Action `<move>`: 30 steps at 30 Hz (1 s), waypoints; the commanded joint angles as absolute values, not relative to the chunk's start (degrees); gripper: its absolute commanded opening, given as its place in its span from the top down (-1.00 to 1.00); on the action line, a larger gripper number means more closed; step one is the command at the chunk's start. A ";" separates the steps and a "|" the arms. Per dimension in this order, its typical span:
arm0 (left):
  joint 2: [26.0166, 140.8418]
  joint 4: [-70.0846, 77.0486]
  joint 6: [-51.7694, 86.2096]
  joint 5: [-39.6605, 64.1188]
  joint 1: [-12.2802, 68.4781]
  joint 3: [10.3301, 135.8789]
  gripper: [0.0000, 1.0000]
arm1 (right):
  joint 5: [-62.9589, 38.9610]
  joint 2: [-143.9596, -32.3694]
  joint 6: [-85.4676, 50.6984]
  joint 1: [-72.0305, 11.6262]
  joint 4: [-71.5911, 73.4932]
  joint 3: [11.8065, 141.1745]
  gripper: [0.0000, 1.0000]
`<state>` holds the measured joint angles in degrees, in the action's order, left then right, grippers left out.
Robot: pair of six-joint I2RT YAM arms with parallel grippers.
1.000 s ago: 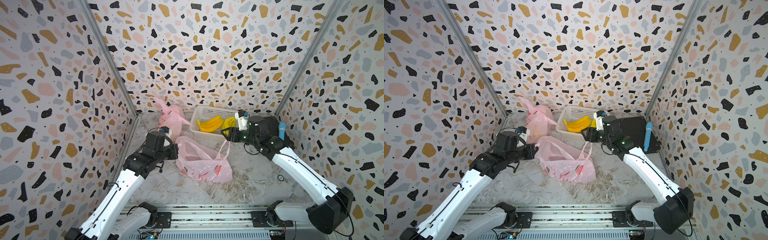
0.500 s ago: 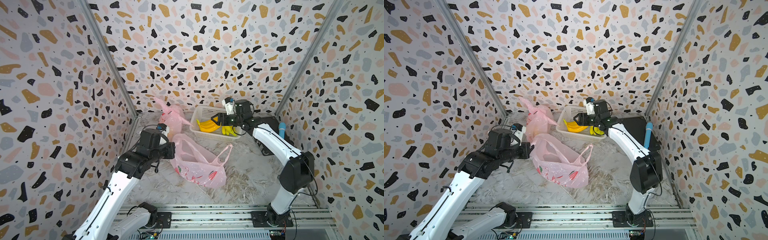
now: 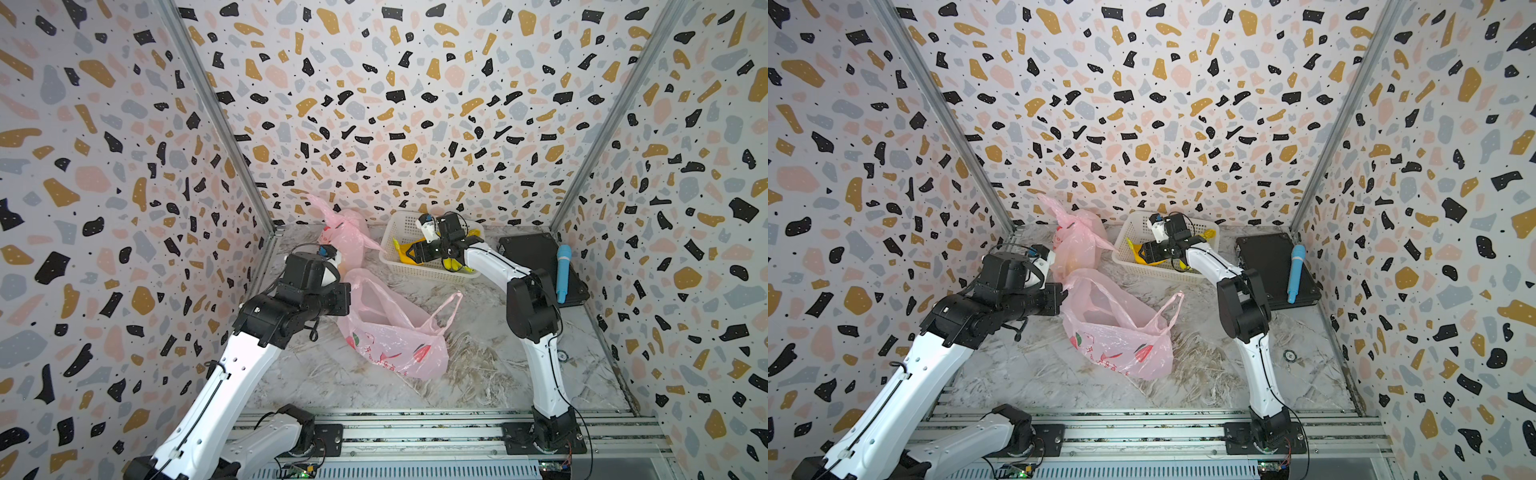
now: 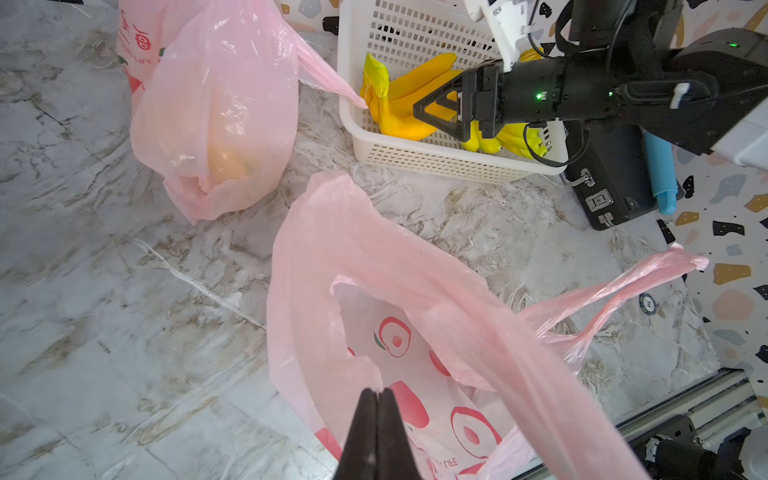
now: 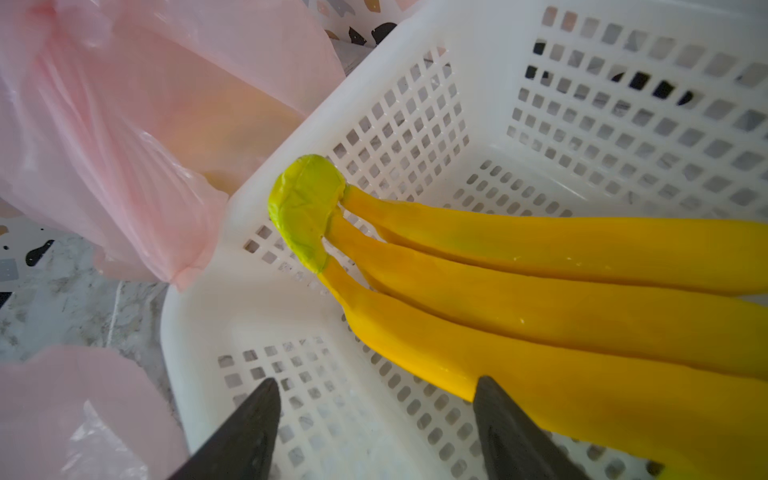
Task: Place the banana into a plastic bag & tie a knot
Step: Pick up the banana from the basket.
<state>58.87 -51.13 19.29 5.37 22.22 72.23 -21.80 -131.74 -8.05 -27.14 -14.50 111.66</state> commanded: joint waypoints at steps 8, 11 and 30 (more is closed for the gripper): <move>59.15 -51.76 17.51 4.00 21.97 74.76 1.00 | -9.45 -141.28 -4.51 -30.76 -14.55 124.91 -0.56; 59.33 -52.15 17.35 4.04 21.97 75.23 1.00 | -4.28 -144.39 -4.57 -30.95 -13.44 127.49 -0.51; 58.54 -49.94 18.25 5.45 21.97 71.85 1.00 | -6.85 -134.31 -5.19 -31.82 -4.14 119.33 1.00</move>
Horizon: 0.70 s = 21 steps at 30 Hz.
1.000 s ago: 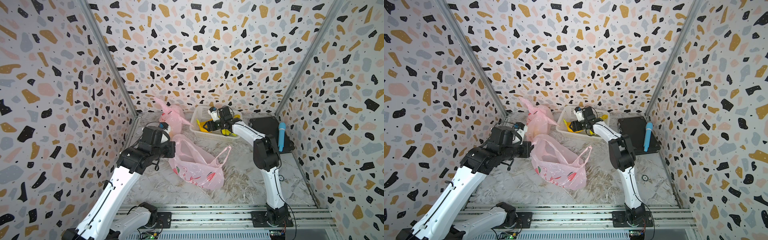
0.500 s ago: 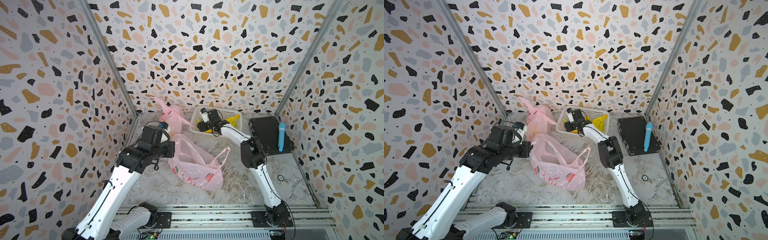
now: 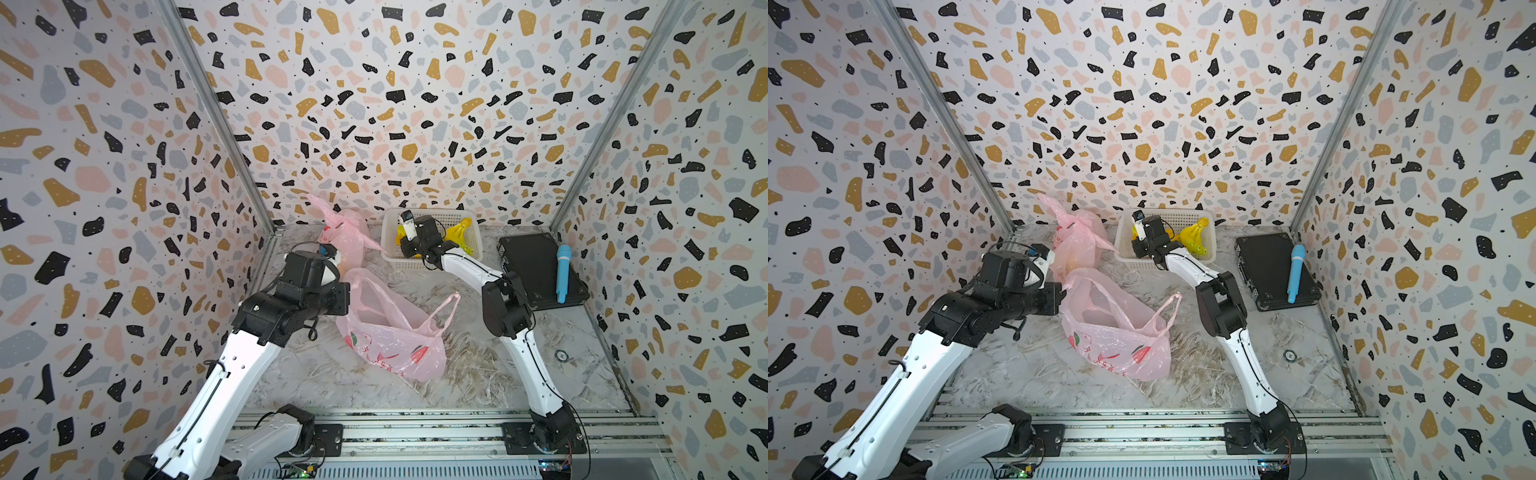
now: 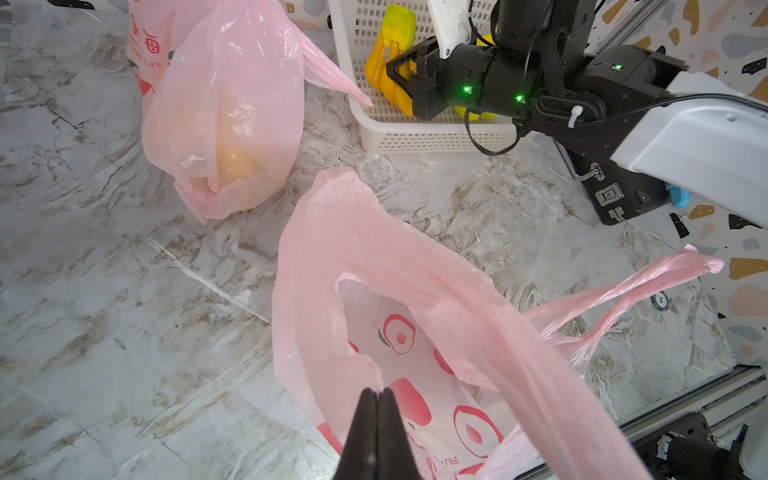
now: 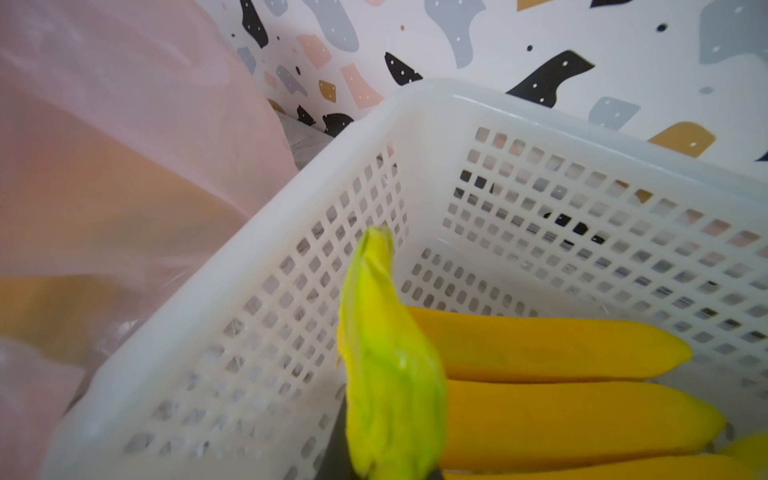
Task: Place the banana into a plastic bag & tie a knot
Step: Pick up the banana from the basket.
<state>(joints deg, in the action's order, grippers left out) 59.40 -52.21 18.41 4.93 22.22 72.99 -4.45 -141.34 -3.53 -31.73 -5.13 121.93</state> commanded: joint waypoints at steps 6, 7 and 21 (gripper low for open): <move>58.64 -47.67 18.82 5.73 21.88 68.45 1.00 | -14.70 -120.65 -10.27 -31.77 -2.81 110.60 1.00; 58.54 -47.33 18.90 5.64 21.89 67.98 1.00 | -16.94 -118.12 -11.85 -31.73 -0.69 108.62 1.00; 58.45 -46.79 18.78 6.85 21.24 65.84 1.00 | -41.52 -89.67 -45.14 -33.25 15.54 81.45 1.00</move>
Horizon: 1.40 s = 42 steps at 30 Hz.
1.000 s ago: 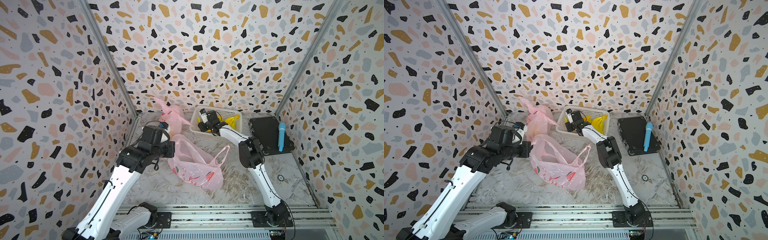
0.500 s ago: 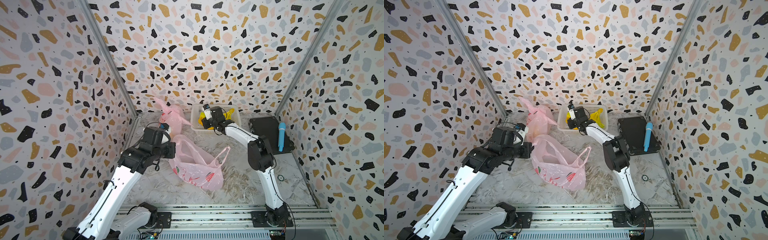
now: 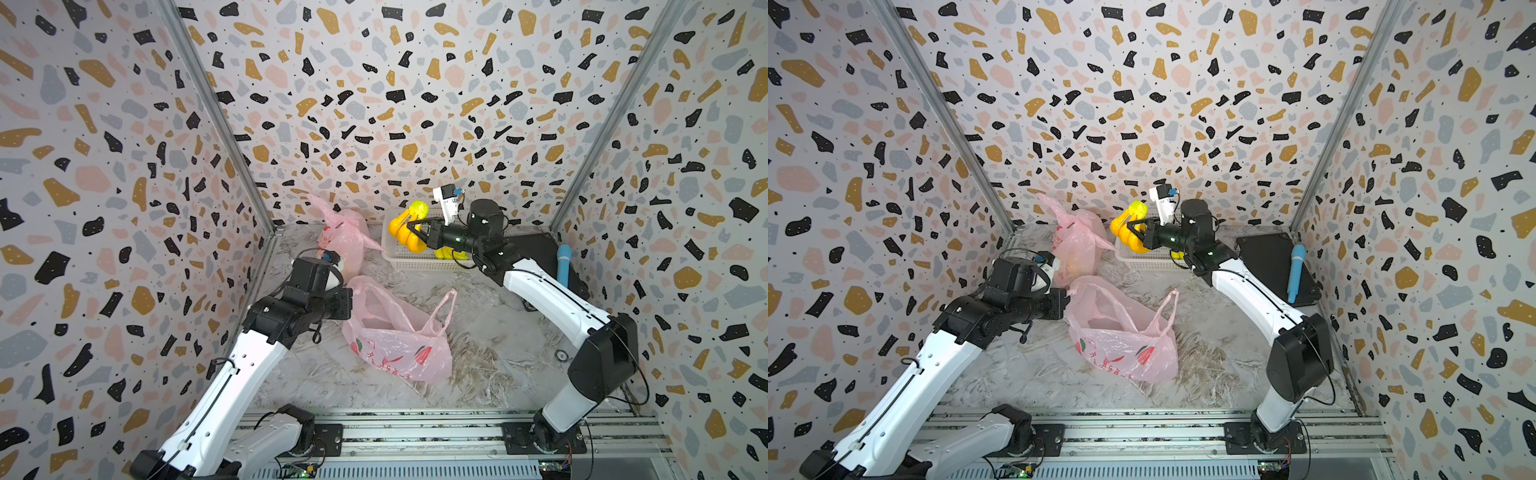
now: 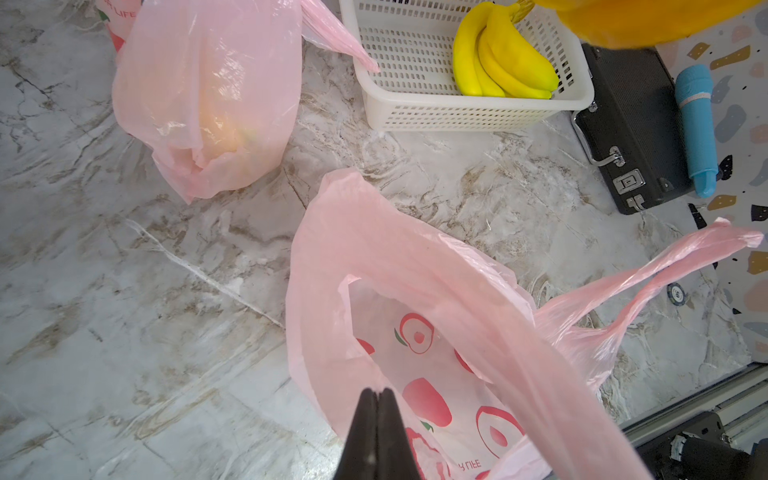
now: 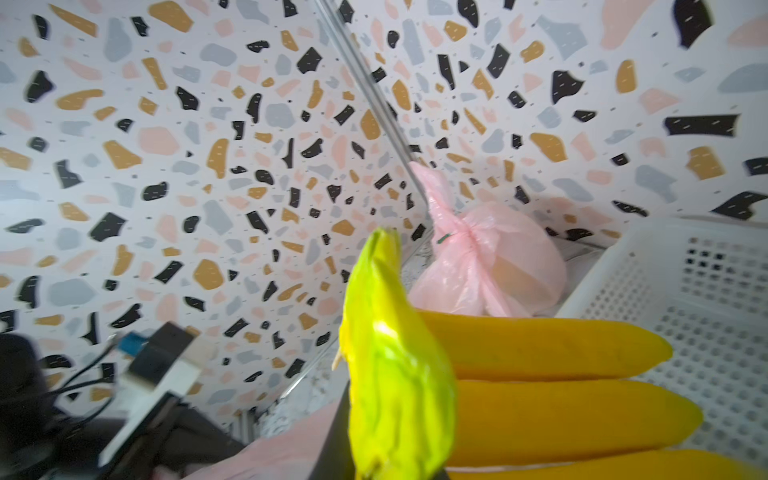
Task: Place the banana into a plastic bag & tie a knot
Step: Pick up the banana from the basket, then place the banana into the plastic bag.
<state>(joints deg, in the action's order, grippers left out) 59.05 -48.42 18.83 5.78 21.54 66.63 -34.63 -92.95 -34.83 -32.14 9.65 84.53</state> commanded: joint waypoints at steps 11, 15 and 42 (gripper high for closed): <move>58.97 -45.86 19.22 7.52 21.01 64.42 1.00 | -46.09 -76.71 -57.19 -39.90 22.21 67.76 1.00; 58.82 -46.04 19.41 7.43 20.99 64.51 1.00 | -45.70 -74.23 -59.02 -41.98 23.23 65.84 1.00; 56.41 -45.97 20.41 12.70 20.92 64.14 1.00 | -24.55 -81.54 -44.59 -46.13 6.32 56.84 1.00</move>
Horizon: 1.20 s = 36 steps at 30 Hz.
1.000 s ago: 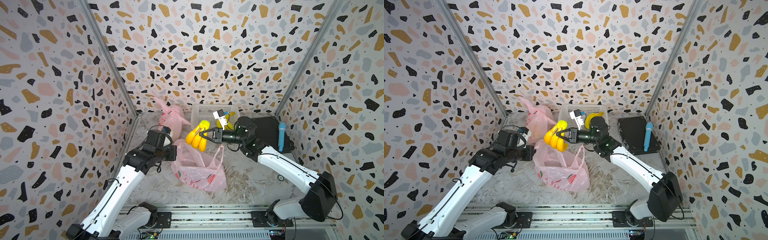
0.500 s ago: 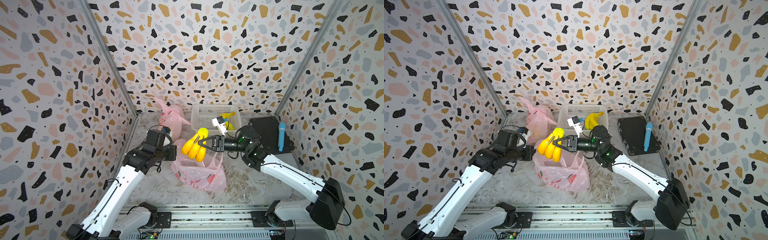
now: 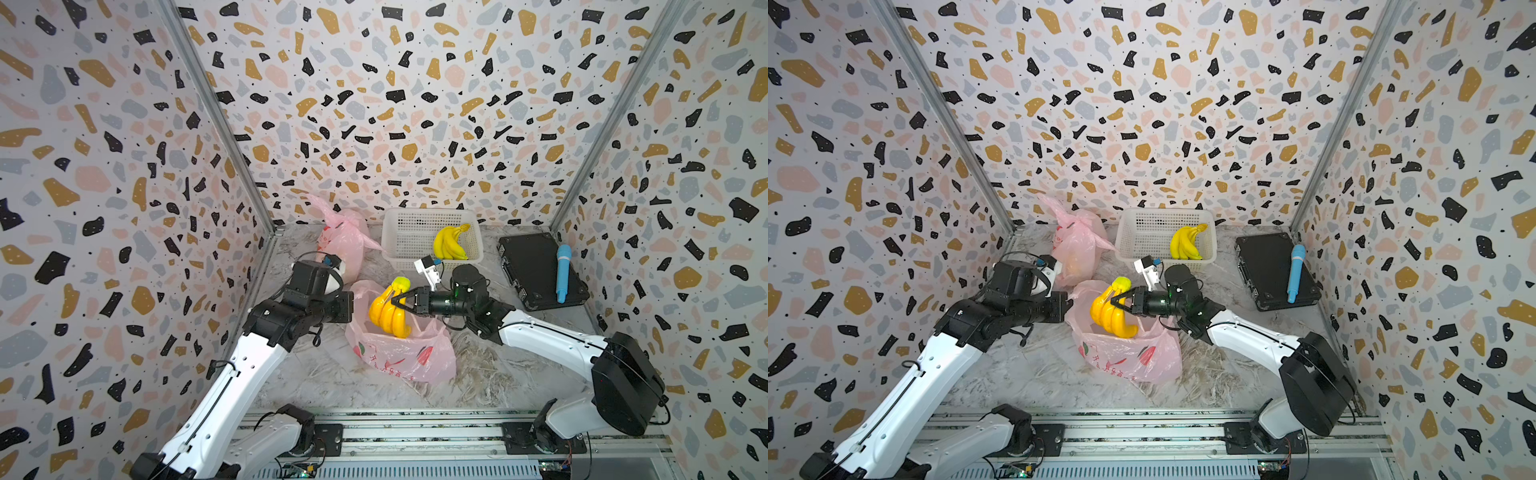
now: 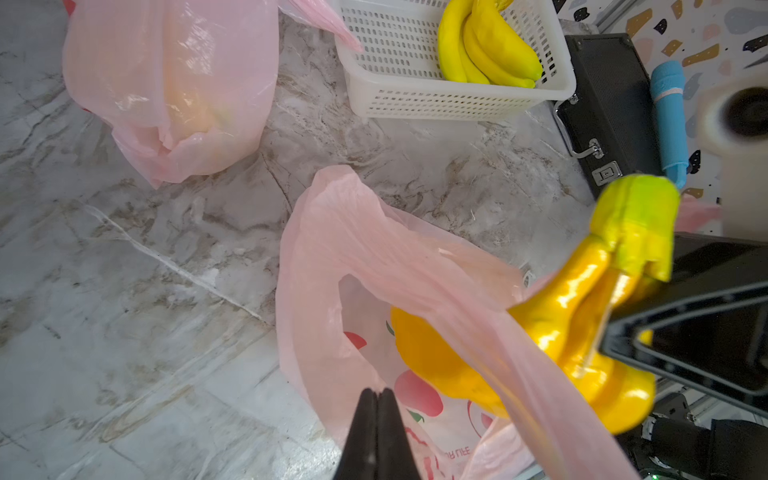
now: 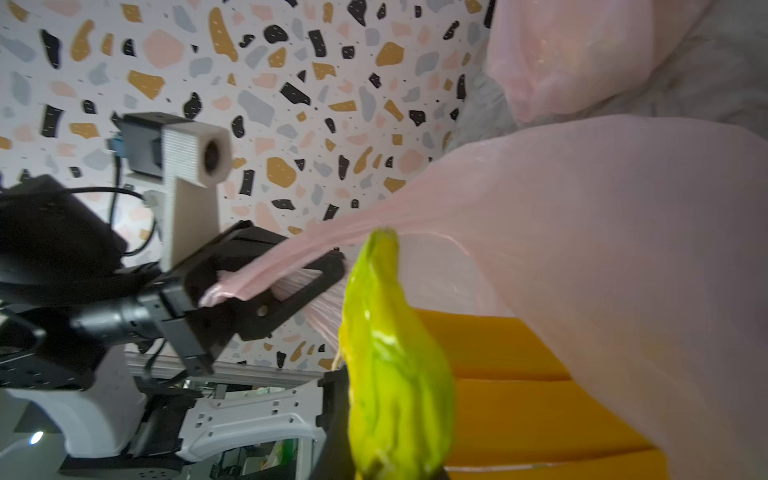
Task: Place the banana into a plastic bag & tie a knot
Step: Place the banana into the plastic bag.
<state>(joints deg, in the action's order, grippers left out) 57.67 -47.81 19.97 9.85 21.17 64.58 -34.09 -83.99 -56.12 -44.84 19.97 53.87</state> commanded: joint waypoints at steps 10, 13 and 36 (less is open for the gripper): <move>57.98 -44.60 20.26 19.03 20.93 63.92 1.00 | -4.63 -81.47 -28.64 -54.32 -8.66 59.77 1.00; 58.77 -43.93 20.20 18.68 20.93 63.74 1.00 | -0.27 -82.40 -23.70 -56.68 -6.78 57.69 1.00; 59.59 -45.25 18.81 14.23 20.94 65.02 1.00 | -22.23 -78.21 -22.03 -30.88 -15.46 72.71 -0.66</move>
